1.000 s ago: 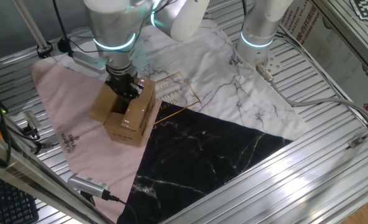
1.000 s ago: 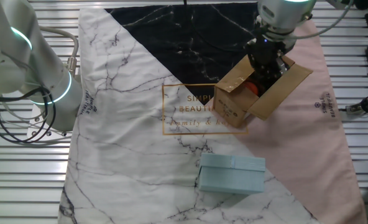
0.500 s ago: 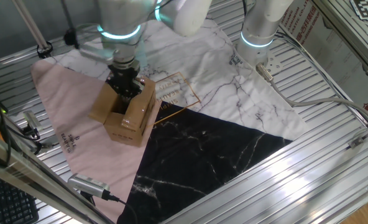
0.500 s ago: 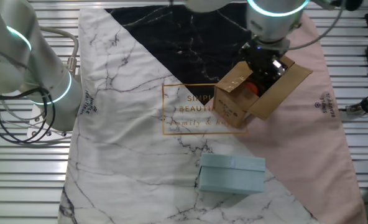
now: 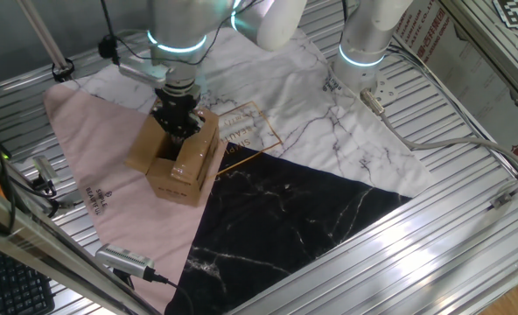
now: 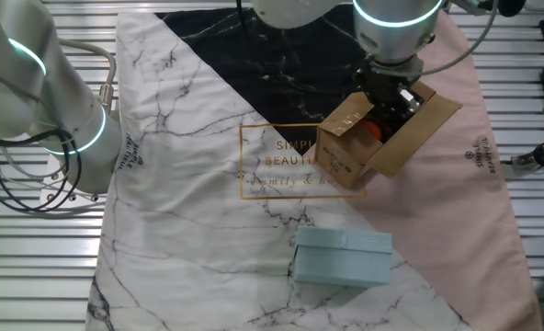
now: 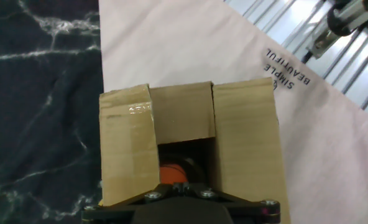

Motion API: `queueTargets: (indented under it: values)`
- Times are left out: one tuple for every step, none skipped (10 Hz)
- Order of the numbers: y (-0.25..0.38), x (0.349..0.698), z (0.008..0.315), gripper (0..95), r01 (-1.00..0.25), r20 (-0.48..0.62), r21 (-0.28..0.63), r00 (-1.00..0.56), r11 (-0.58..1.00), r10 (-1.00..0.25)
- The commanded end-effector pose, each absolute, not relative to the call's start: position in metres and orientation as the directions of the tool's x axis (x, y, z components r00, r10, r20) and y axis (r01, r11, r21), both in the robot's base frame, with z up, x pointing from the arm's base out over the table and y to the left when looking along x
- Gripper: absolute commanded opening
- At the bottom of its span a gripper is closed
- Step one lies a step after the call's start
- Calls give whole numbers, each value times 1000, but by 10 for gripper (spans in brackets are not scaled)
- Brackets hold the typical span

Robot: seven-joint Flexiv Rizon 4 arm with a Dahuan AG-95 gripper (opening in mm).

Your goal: Cover the box

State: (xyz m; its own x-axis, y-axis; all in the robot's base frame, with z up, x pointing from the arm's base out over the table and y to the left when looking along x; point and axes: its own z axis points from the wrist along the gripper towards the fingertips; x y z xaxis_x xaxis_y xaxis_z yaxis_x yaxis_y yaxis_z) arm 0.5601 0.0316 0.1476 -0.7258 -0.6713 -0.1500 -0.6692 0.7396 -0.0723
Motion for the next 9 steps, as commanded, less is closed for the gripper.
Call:
queueTargets:
  values:
    - [32, 561, 147, 0, -689, -75, -5, -722, 725, -688]
    - [32, 561, 147, 0, -689, -59, -2, -723, 725, -688]
    - [32, 561, 147, 0, -690, -56, -4, -722, 724, -689]
    - [32, 561, 147, 0, -691, -61, -4, -722, 723, -690]
    - [32, 561, 147, 0, -690, -65, -5, -722, 723, -689]
    - [32, 561, 147, 0, -692, -65, -5, -720, 722, -691]
    - [32, 561, 147, 0, -696, -63, -4, -716, 718, -695]
    - [31, 564, 151, 0, -701, -61, -1, -712, 713, -700]
    - [26, 568, 161, 0, -708, -62, 2, -705, 707, -706]
